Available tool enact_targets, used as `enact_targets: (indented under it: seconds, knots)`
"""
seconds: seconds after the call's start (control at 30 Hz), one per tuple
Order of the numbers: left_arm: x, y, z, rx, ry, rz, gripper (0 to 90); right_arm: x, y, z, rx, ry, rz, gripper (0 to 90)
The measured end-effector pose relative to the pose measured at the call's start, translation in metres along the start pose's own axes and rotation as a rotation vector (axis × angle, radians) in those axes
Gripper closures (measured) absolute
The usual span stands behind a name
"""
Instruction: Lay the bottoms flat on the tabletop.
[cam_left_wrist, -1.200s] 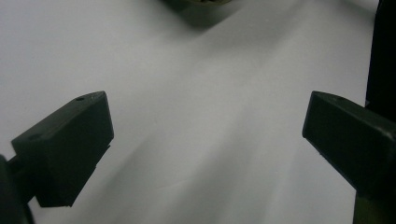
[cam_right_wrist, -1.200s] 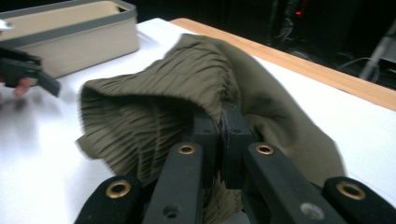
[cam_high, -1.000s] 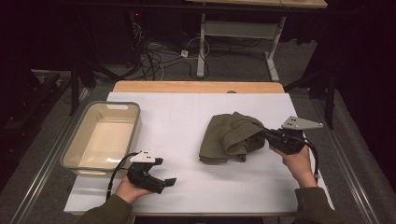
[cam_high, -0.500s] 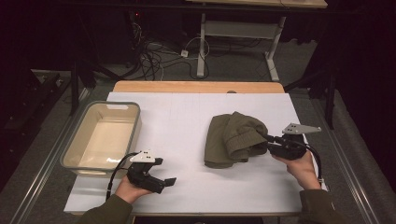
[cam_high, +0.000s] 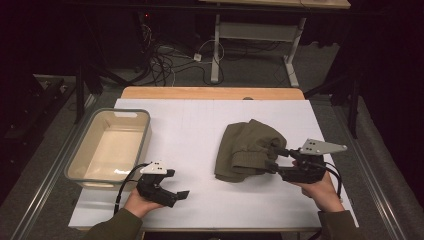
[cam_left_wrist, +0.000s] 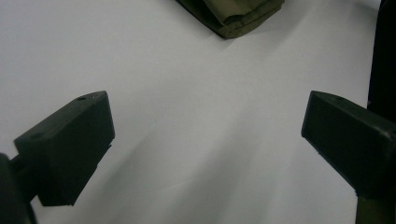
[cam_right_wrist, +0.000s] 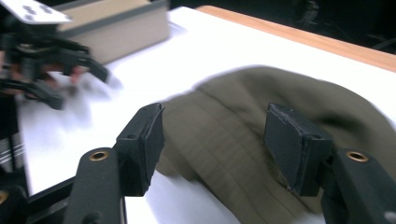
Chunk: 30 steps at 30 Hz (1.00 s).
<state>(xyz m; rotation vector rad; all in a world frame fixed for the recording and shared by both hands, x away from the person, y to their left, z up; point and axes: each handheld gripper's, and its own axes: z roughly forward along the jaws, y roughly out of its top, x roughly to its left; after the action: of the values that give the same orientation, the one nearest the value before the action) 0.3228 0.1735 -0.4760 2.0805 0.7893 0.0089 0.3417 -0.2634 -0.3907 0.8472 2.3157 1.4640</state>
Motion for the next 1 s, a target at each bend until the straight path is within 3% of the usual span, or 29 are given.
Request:
enact_targets:
  seconds: [0.27, 0.4, 0.67, 1.0]
  knots:
    - [0.0, 0.0, 0.001, 0.002, 0.0, -0.002, 2.0, 0.027, 0.012, 0.044, 0.067, 0.092, -0.085, 39.5]
    - [0.001, 0.0, 0.001, 0.003, 0.001, -0.001, 2.0, 0.034, 0.013, 0.066, 0.123, 0.083, -0.122, 39.8]
    - [0.0, 0.0, 0.001, 0.007, -0.001, 0.0, 2.0, 0.03, -0.003, 0.098, 0.229, 0.065, -0.134, 40.3]
    - [0.0, 0.0, 0.001, 0.009, -0.001, 0.001, 2.0, 0.033, -0.019, 0.12, 0.333, -0.041, -0.237, 43.9]
